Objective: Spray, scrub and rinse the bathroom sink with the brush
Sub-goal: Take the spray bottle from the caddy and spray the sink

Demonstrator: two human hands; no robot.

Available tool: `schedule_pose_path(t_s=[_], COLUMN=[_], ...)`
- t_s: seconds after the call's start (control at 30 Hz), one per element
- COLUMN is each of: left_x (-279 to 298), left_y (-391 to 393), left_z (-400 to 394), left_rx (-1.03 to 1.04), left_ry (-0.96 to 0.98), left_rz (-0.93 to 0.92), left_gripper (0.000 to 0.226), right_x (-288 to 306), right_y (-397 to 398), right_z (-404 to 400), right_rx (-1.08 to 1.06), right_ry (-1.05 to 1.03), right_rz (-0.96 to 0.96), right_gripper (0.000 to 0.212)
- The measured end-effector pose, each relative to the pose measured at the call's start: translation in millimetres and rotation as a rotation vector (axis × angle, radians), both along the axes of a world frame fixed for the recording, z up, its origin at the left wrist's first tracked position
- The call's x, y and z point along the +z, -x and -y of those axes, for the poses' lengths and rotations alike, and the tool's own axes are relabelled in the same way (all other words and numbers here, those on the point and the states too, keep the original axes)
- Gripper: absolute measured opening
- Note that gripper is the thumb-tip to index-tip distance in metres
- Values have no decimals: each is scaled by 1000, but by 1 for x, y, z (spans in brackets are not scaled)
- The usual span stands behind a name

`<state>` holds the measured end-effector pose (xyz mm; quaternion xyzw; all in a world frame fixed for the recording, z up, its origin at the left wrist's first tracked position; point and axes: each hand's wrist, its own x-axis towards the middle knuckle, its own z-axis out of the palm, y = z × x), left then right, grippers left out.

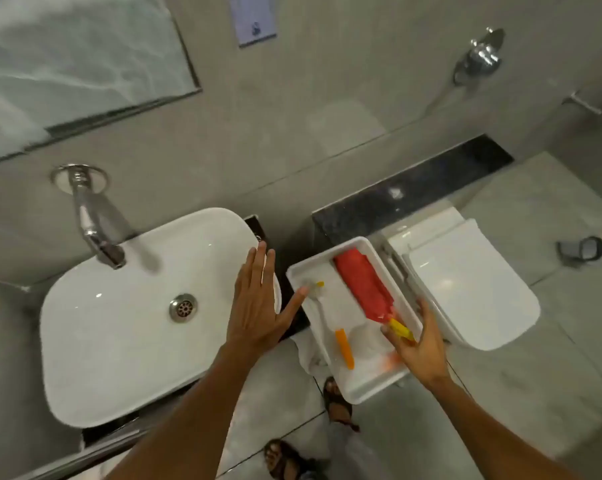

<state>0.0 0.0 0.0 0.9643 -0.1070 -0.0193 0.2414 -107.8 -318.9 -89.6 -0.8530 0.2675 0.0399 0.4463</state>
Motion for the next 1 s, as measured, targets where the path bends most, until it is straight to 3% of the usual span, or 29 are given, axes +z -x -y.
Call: schedule_pose_path(t_s=[0.1, 0.2, 0.33, 0.43, 0.63, 0.77, 1.0], left_x=[-23, -31, -28, -29, -32, -35, -38], left_y=[11, 16, 14, 16, 15, 15, 16], left_z=[8, 10, 15, 17, 21, 21, 19], left_rx=[-32, -27, -25, -19, -4, -4, -15], left_ry=[-62, -178, -189, -218, -237, -252, -268], left_rz=[-84, -91, -111, -93, -58, -21, 22], left_gripper=[103, 110, 112, 113, 113, 112, 109], right_x=[-37, -58, -80, -93, -118, -124, -121], right_y=[27, 35, 15, 7, 3, -15, -46], right_z=[-1, -18, -32, -38, -37, -31, -27], right_rx=[-279, -373, -551, -685, -457, -424, -292], right_ry=[-161, -254, -390, -350, -194, -202, -248], right_rz=[-18, -38, -13, 65, 104, 168, 271], right_gripper=[120, 111, 89, 67, 39, 43, 27])
